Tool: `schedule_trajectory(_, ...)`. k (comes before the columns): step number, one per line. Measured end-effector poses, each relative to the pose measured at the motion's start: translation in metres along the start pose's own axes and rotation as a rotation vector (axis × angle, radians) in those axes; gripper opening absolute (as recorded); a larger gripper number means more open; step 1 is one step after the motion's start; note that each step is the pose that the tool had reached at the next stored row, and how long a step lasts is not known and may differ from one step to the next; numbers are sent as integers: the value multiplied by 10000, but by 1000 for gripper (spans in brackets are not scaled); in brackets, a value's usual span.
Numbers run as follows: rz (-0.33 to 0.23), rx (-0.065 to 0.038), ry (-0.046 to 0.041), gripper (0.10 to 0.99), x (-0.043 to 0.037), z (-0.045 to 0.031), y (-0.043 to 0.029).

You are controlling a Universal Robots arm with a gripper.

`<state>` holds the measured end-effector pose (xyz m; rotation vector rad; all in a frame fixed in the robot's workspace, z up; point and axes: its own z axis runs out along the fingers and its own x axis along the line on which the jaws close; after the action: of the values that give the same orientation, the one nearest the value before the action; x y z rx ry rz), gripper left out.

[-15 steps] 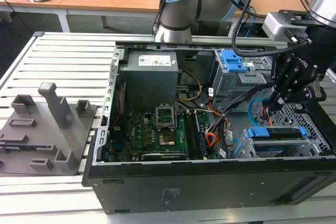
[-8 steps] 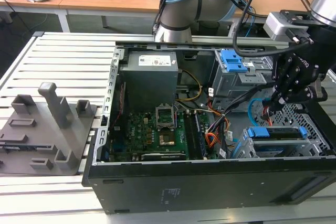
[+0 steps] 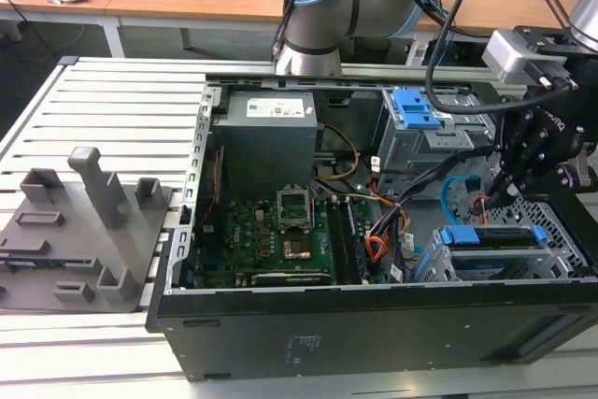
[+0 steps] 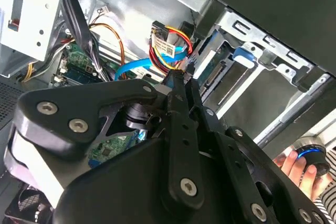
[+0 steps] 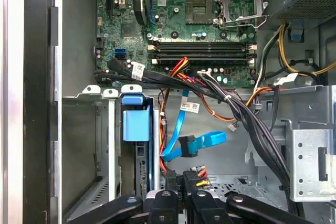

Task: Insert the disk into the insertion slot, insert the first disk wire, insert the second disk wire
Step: 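Insert the first disk wire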

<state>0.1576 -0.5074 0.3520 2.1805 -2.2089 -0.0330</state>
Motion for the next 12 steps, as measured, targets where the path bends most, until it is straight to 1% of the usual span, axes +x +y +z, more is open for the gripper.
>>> schedule_trajectory(3, 0, 0, 1, 165, 86, 0, -1)
schedule_trajectory(8, 0, 0, 0, 165, 163, 2, -2)
schedule_trajectory(9, 0, 0, 1, 165, 184, 2, -2)
schedule_trajectory(10, 0, 0, 1, 165, 231, 2, -3)
schedule_trajectory(12, 0, 0, 0, 165, 261, 3, -4)
